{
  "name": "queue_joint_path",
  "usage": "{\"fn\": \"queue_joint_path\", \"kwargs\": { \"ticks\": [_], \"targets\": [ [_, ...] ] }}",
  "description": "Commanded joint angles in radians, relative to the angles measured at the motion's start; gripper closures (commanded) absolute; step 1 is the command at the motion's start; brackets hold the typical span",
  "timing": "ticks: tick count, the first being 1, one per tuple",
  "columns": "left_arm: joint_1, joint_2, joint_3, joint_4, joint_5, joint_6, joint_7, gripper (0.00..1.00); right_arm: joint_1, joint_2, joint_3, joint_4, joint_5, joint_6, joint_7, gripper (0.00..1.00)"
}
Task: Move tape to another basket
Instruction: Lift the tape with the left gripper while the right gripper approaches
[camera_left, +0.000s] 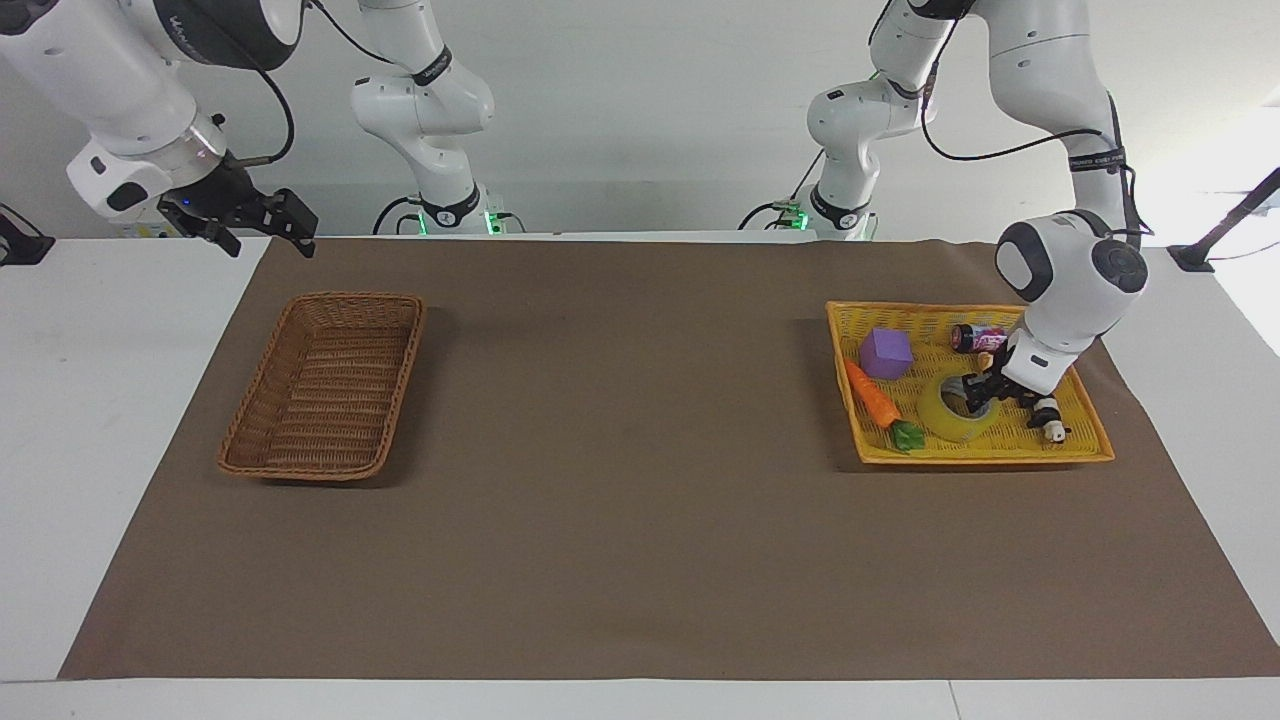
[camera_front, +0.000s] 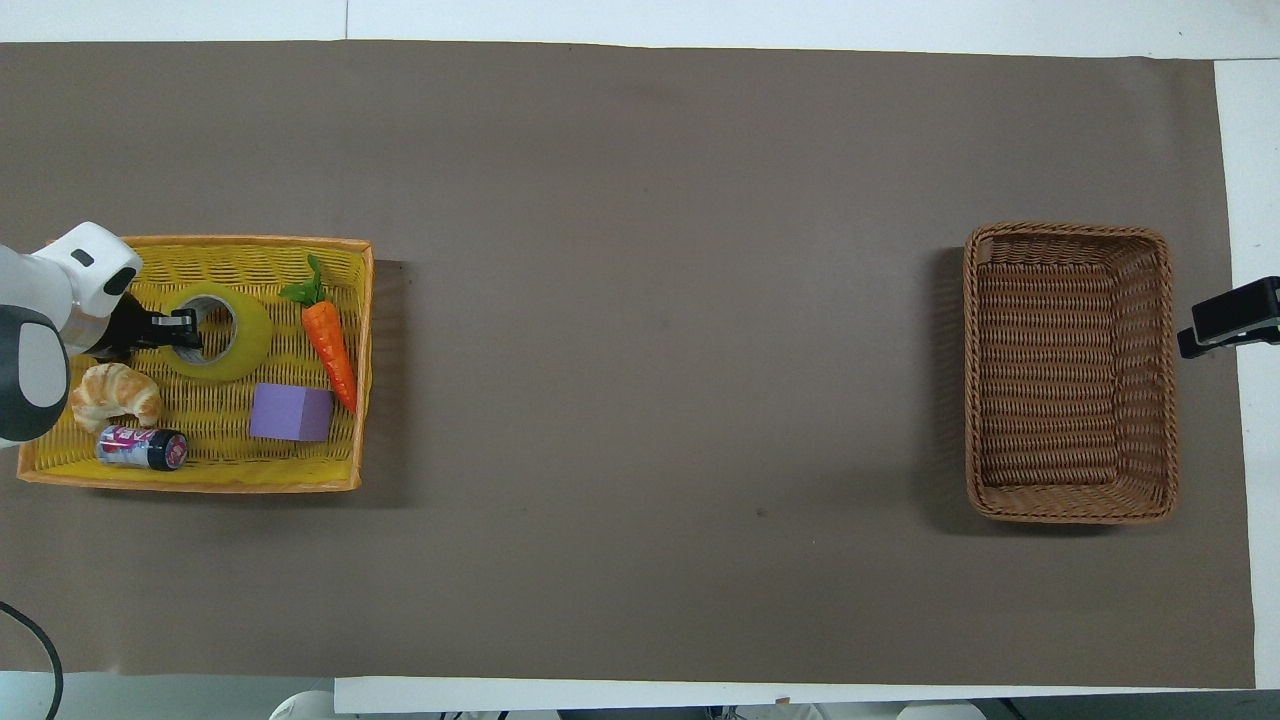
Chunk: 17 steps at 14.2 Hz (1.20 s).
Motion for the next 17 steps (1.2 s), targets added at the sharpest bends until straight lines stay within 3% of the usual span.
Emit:
{"fn": "queue_joint_path", "kwargs": {
  "ticks": [1, 3, 4, 7, 9, 11, 14, 17],
  "targets": [
    [-0.012, -0.001, -0.006, 0.305, -0.007, -0.354, -0.006, 1.00, -0.005, -0.019, 0.004, -0.021, -0.004, 0.007, -0.016, 0.01],
    [-0.091, 0.002, -0.004, 0.474, -0.093, -0.508, -0.109, 1.00, -0.005, -0.019, 0.004, -0.021, -0.004, 0.007, -0.016, 0.01],
    [-0.146, -0.005, -0.007, 0.499, -0.122, -0.518, -0.201, 1.00, -0.005, -0.019, 0.004, -0.021, -0.004, 0.006, -0.016, 0.01],
    [-0.371, -0.024, -0.010, 0.457, -0.257, -0.387, -0.413, 1.00, -0.005, -0.018, 0.004, -0.021, -0.004, 0.007, -0.016, 0.01],
    [-0.451, -0.024, -0.018, 0.472, -0.401, -0.395, -0.501, 1.00, -0.014, -0.018, 0.003, -0.021, -0.004, 0.007, -0.013, 0.01],
    [-0.567, -0.033, -0.023, 0.461, -0.417, -0.365, -0.590, 1.00, -0.023, -0.018, 0.003, -0.022, 0.009, 0.013, -0.039, 0.01],
    [-0.689, -0.036, -0.021, 0.458, -0.412, -0.265, -0.667, 1.00, -0.028, -0.014, 0.001, -0.034, 0.301, 0.062, -0.059, 0.01],
    [-0.714, -0.038, -0.021, 0.466, -0.334, -0.291, -0.668, 1.00, -0.014, -0.019, 0.001, -0.114, 0.615, 0.140, -0.056, 0.01]
  ]
}}
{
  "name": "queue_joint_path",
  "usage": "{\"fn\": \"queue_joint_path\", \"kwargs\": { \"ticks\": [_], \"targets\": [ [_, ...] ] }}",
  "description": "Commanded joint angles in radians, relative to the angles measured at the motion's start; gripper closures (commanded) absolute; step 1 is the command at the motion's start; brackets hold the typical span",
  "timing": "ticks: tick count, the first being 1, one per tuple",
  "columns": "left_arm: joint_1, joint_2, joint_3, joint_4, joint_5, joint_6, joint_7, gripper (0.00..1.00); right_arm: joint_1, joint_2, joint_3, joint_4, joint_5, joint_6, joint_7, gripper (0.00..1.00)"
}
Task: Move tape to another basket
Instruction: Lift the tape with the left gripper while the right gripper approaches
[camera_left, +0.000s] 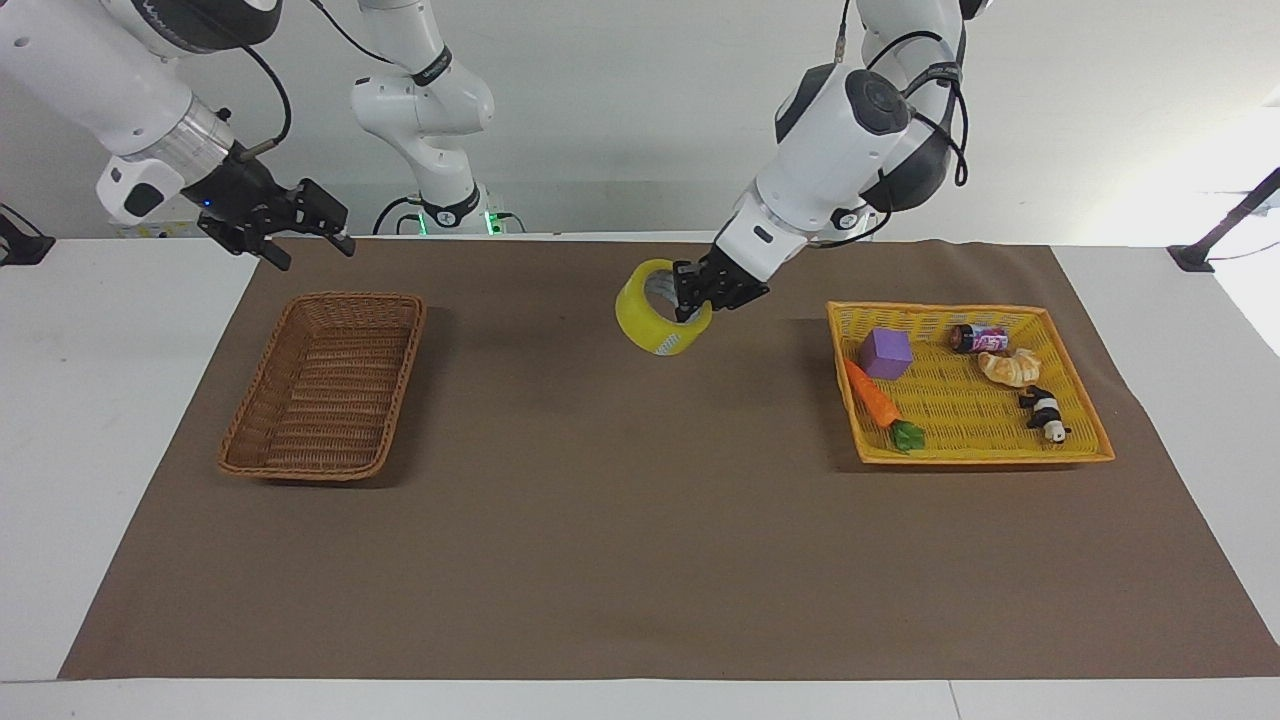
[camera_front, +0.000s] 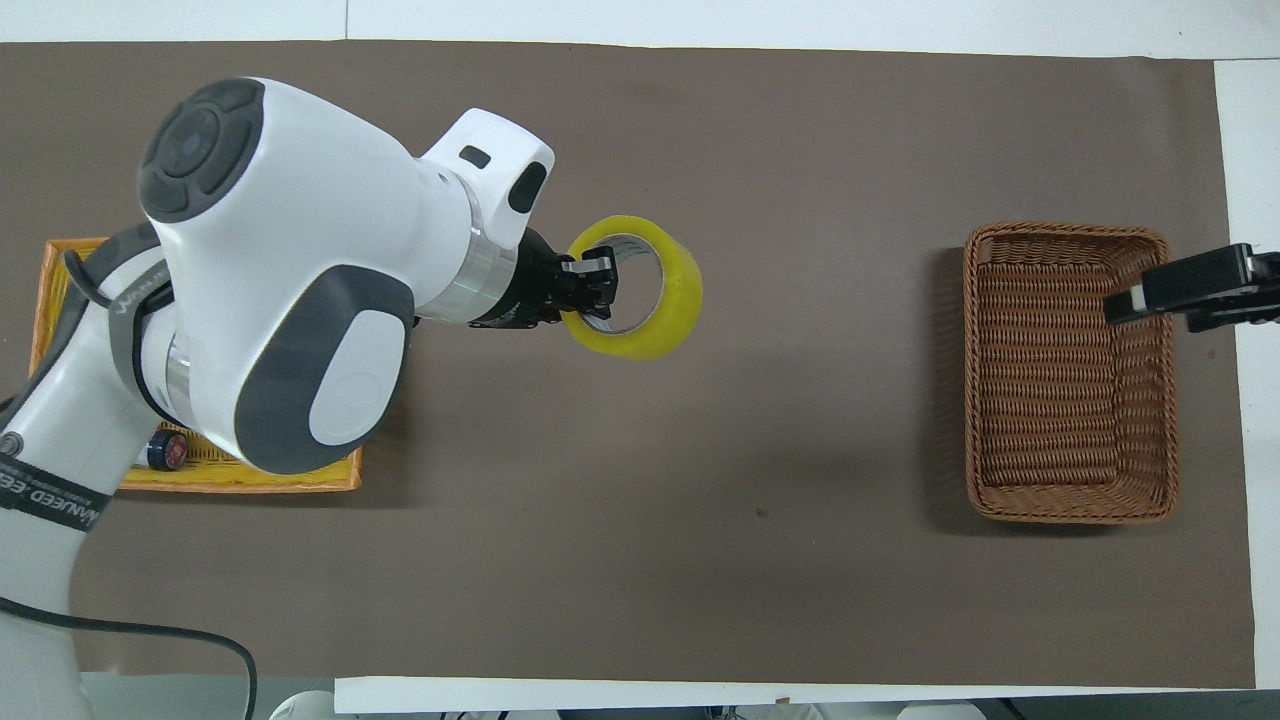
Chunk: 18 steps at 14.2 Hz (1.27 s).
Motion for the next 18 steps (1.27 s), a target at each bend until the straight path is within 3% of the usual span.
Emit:
{"fn": "queue_joint_path", "kwargs": {
  "ticks": [1, 5, 9, 11, 18],
  "targets": [
    [-0.009, -0.025, 0.017, -0.015, 0.068, -0.026, -0.004, 1.00, -0.001, -0.019, 0.009, -0.116, 0.257, 0.091, -0.020, 0.01],
    [-0.001, -0.035, 0.019, -0.024, 0.073, -0.060, -0.004, 1.00, 0.091, -0.004, 0.022, -0.266, 0.648, 0.254, -0.028, 0.01],
    [0.000, -0.039, 0.022, -0.036, 0.073, -0.059, -0.007, 0.99, 0.264, 0.095, 0.022, -0.274, 0.924, 0.462, -0.053, 0.01],
    [0.003, -0.039, 0.023, -0.036, 0.073, -0.060, -0.004, 0.98, 0.309, 0.126, 0.022, -0.270, 0.961, 0.496, -0.082, 0.01],
    [0.007, -0.039, 0.028, -0.035, 0.073, -0.065, -0.009, 0.99, 0.418, 0.119, 0.022, -0.310, 0.961, 0.574, -0.102, 0.01]
  ]
}}
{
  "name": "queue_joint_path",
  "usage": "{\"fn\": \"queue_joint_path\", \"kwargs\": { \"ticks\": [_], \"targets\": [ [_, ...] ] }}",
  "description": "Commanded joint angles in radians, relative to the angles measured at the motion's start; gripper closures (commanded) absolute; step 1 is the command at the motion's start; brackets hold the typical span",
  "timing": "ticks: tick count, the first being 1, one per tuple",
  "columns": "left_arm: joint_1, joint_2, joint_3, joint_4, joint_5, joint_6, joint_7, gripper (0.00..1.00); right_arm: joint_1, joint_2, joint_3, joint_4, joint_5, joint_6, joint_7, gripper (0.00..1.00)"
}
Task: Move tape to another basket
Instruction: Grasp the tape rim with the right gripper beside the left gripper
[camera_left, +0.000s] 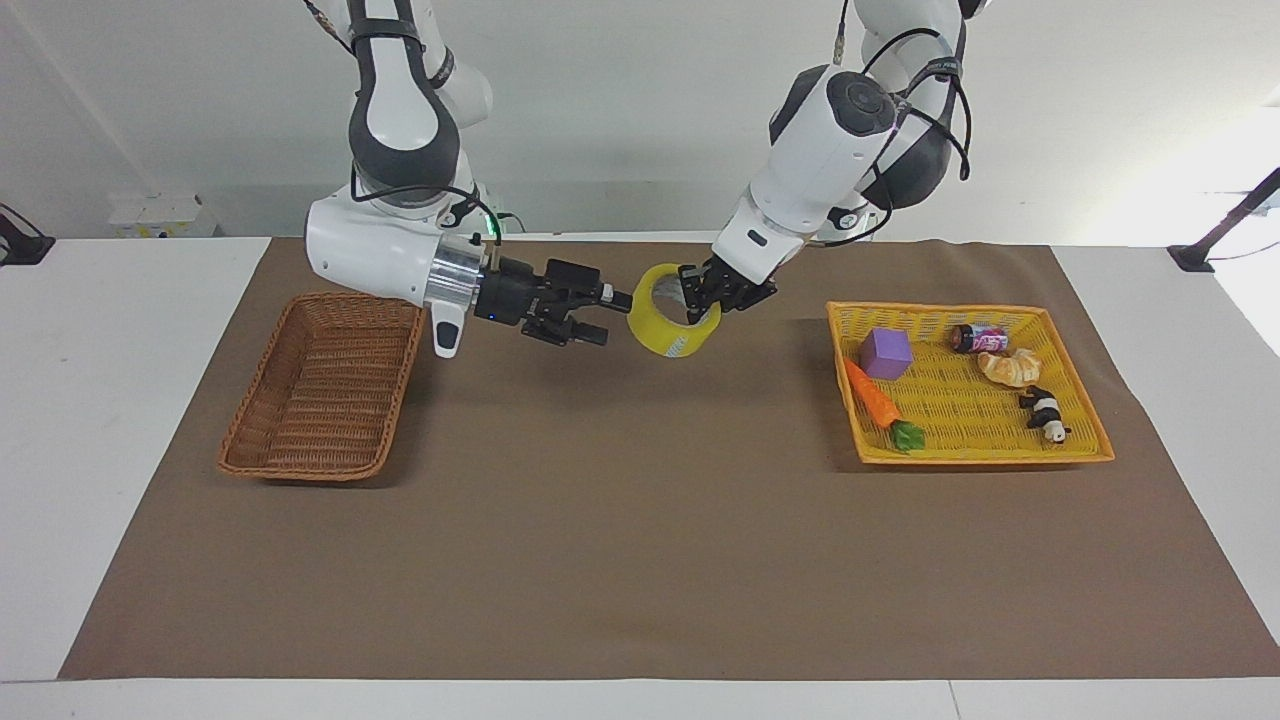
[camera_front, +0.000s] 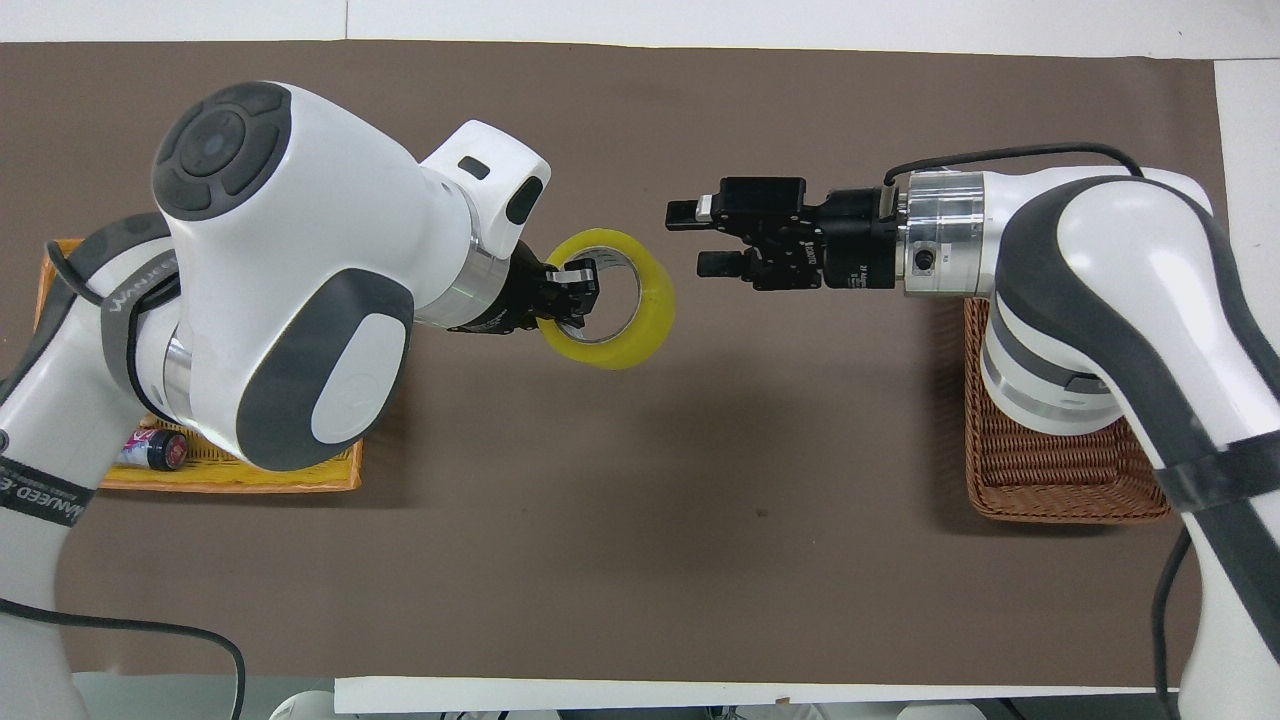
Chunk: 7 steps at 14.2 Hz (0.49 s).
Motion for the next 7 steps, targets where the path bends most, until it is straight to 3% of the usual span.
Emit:
{"fn": "queue_joint_path", "kwargs": {
  "ticks": [1, 7],
  "targets": [
    [0.014, -0.039, 0.004, -0.028, 0.010, -0.014, -0.007, 0.99, 0.023, -0.023, -0.003, -0.041, 0.019, 0.017, -0.040, 0.01],
    [0.017, -0.039, 0.004, -0.025, 0.012, -0.026, -0.006, 0.99, 0.063, -0.042, -0.003, -0.090, 0.019, 0.046, -0.118, 0.01]
  ]
}}
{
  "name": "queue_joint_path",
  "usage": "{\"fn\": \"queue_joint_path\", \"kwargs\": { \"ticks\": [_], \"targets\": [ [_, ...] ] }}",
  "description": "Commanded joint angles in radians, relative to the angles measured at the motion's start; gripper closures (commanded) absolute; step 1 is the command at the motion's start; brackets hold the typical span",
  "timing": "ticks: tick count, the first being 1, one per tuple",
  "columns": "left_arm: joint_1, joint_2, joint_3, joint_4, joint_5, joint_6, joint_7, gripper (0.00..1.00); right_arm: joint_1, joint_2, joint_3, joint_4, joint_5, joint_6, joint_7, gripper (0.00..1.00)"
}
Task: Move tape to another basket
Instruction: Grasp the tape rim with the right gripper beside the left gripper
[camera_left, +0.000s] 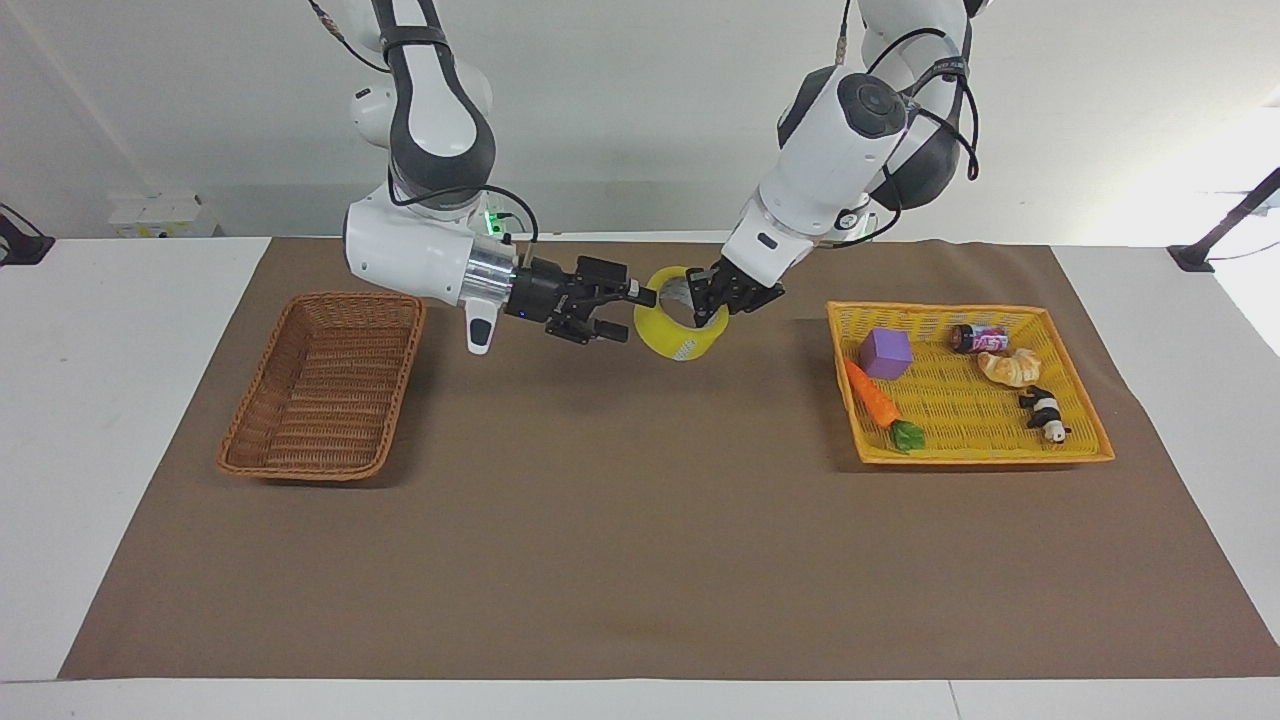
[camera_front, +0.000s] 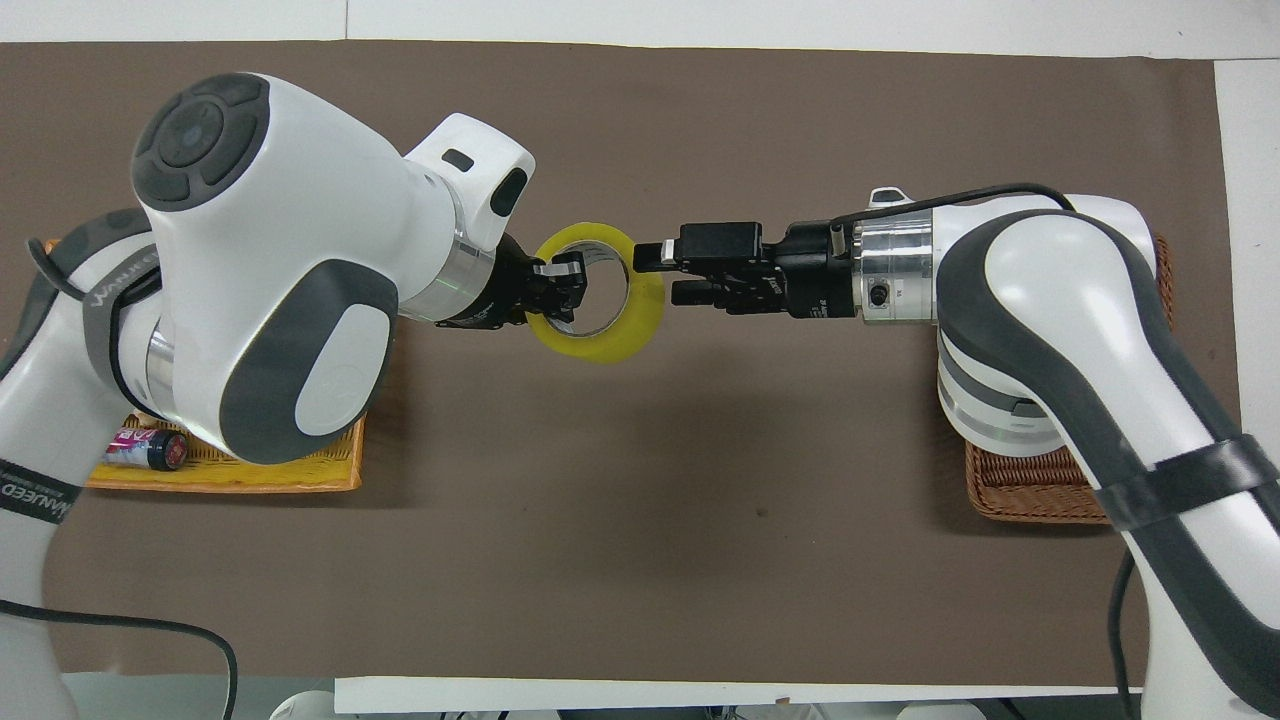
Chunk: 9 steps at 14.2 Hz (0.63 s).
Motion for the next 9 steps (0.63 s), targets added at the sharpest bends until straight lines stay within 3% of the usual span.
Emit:
{"fn": "queue_joint_path", "kwargs": {
  "ticks": [1, 5, 6, 7, 9],
  "targets": [
    [0.006, -0.036, -0.001, -0.023, 0.011, -0.018, -0.007, 0.99, 0.020, -0.033, -0.003, -0.036, 0.019, 0.032, -0.027, 0.01],
    [0.009, -0.037, 0.001, -0.024, 0.011, -0.035, -0.006, 0.99, 0.036, -0.031, -0.001, -0.033, 0.017, 0.042, -0.031, 0.02],
    [0.009, -0.037, 0.001, -0.023, 0.011, -0.032, -0.006, 0.99, 0.036, -0.030, -0.001, -0.030, 0.014, 0.048, -0.035, 0.10],
    [0.009, -0.036, 0.001, -0.021, 0.011, -0.032, -0.006, 0.99, 0.036, -0.030, -0.001, -0.028, 0.014, 0.054, -0.046, 0.22],
    [0.009, -0.037, -0.001, -0.026, 0.011, -0.032, -0.006, 0.99, 0.034, -0.028, -0.001, -0.025, 0.014, 0.048, -0.028, 0.64]
  ]
}}
